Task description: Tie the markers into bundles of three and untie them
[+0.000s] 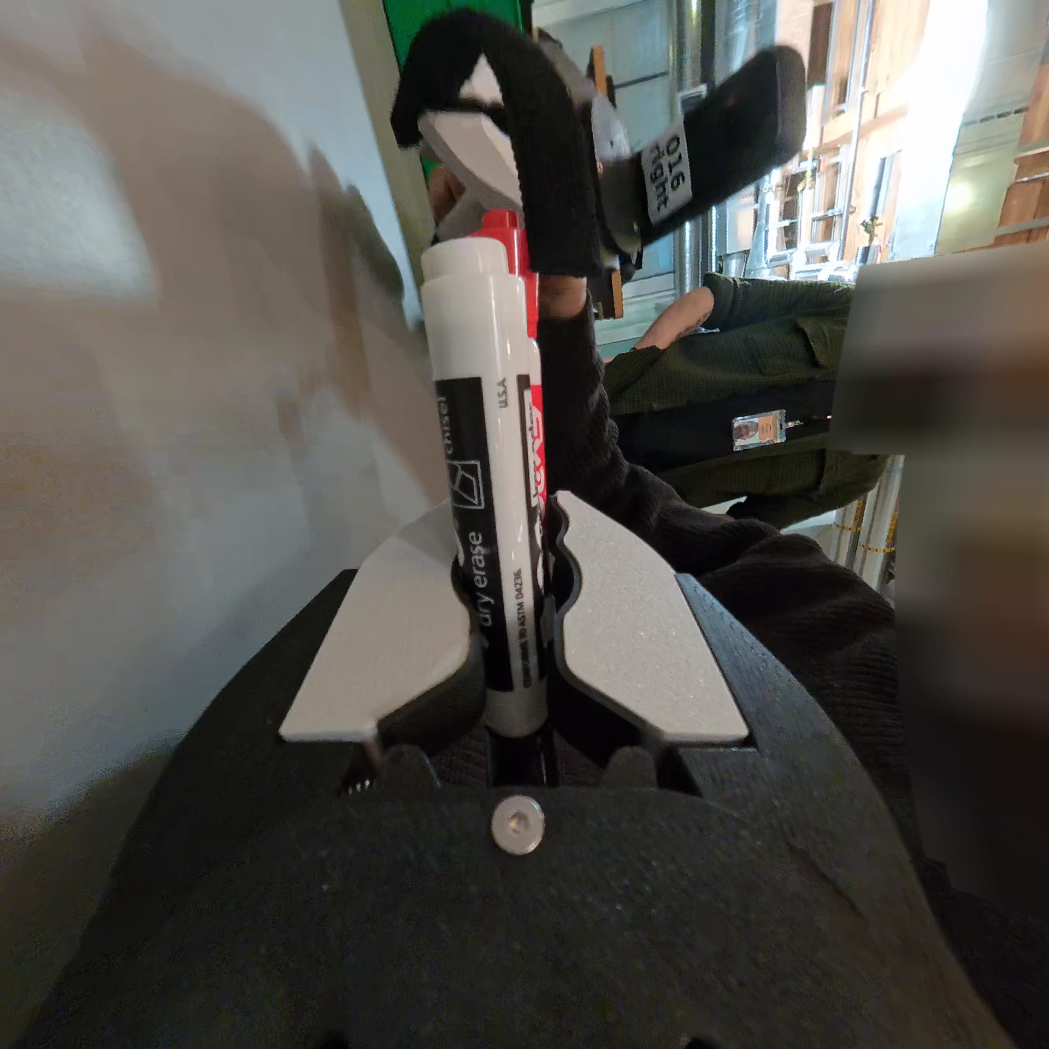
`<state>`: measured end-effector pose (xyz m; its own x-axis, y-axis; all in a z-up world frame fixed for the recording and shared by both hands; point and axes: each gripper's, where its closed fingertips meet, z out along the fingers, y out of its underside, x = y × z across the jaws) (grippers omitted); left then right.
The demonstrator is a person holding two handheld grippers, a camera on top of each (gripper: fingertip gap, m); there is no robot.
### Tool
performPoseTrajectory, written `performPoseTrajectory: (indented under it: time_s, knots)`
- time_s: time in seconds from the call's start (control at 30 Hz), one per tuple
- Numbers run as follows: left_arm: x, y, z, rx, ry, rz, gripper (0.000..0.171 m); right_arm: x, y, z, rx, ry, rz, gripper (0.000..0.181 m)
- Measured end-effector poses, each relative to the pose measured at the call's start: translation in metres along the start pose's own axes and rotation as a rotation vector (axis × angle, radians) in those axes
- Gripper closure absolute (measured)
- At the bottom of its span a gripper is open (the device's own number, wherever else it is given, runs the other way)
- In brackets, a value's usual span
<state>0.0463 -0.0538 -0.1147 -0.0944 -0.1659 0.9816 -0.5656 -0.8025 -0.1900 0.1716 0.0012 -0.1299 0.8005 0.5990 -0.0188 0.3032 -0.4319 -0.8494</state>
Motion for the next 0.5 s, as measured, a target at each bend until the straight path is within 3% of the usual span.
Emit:
performPoseTrajectory:
  time_s: [0.27,0.37,0.5]
  knots:
    - [-0.008,-0.013,-0.002,0.052,-0.046,0.011,0.152,0.012,0.051,-0.035,-0.206,0.320,0.001,0.179]
    - [-0.006,-0.016,0.003,0.054,-0.050,0.028,0.152,0.011,0.073,-0.036,-0.295,0.406,-0.069,0.179]
    - [-0.003,-0.021,0.010,0.063,-0.053,0.046,0.152,0.013,0.080,-0.038,-0.361,0.505,-0.166,0.172]
